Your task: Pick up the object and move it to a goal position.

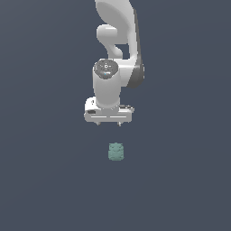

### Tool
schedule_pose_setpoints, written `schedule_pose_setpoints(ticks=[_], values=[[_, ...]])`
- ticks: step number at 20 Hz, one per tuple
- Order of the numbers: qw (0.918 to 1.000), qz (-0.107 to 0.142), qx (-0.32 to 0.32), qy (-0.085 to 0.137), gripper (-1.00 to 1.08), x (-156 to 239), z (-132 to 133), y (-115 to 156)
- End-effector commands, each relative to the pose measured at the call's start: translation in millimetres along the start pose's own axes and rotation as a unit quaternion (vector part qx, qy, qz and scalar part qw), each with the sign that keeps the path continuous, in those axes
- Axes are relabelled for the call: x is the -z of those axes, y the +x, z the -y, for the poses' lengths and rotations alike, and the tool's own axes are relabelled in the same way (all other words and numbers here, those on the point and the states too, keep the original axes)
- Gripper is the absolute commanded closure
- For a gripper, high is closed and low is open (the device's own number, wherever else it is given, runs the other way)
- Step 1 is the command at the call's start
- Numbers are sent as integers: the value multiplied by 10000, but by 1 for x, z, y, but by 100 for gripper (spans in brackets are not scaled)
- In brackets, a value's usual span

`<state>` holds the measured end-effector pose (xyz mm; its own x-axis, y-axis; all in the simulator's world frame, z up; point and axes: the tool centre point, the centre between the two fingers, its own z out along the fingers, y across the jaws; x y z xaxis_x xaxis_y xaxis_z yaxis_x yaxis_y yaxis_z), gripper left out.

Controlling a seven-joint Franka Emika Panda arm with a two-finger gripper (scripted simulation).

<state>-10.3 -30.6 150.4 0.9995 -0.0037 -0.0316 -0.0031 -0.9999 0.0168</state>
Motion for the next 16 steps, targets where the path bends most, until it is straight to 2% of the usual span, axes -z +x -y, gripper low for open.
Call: schedule_pose_setpoints(ticks=[1,16], values=[[10000,0,0,0,-92,0,0,0],[10000,45,4,-40,-92,-1,2,-3]])
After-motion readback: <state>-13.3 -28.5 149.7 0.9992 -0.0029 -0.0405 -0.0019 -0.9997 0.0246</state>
